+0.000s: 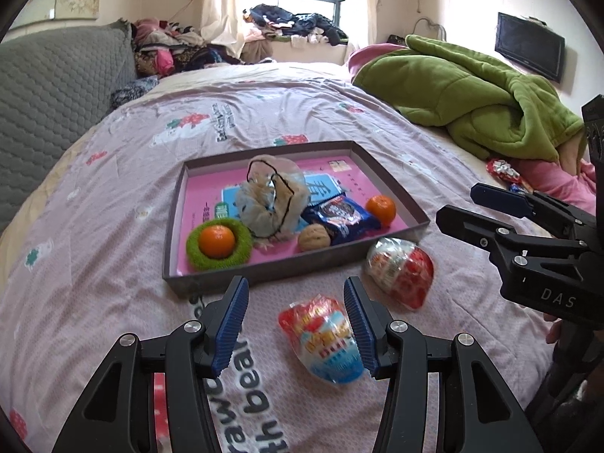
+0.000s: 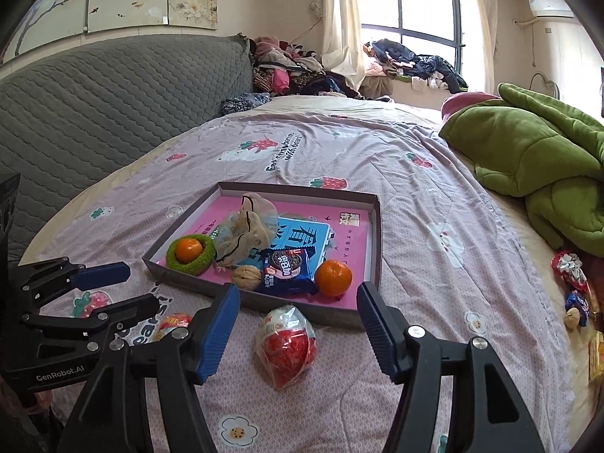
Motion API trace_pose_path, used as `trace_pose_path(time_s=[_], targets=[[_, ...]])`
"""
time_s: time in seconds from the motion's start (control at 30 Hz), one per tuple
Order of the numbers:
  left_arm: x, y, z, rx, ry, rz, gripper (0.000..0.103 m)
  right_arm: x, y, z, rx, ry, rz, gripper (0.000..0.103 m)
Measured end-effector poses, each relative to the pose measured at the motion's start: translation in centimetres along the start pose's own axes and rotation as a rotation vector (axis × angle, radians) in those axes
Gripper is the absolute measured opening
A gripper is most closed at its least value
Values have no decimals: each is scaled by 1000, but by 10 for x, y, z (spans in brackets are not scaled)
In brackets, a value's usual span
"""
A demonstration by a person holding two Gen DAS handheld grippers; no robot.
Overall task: Organize objects
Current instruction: 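Move both tools toward the red and blue chocolate eggs beside the tray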
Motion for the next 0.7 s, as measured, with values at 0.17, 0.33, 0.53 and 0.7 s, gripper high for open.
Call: trace_pose_path(time_s=[0.17, 0.33, 0.53, 0.7], targets=[[-9, 2, 2, 9, 27, -10, 54, -6, 3, -2, 6, 6, -7, 64], [-16, 5, 7, -2, 42, -19, 54, -11, 6, -2, 12, 2, -12, 64], [-18, 4, 20, -14, 31, -29, 54, -17, 6, 0, 14, -1, -27, 64], [-20, 0, 28, -17, 19, -44, 54, -19, 4, 0, 18, 0, -36, 64]])
Point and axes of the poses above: each gripper's, at about its wrist camera, not at the fingertips, and y roughly against the way its jaws point, z to its right, x to its top, the point moved 1 cm from there along -y, roughly the way its jaws point, and after that the axes turned 5 degrees about -y, right-handed, at the moved point
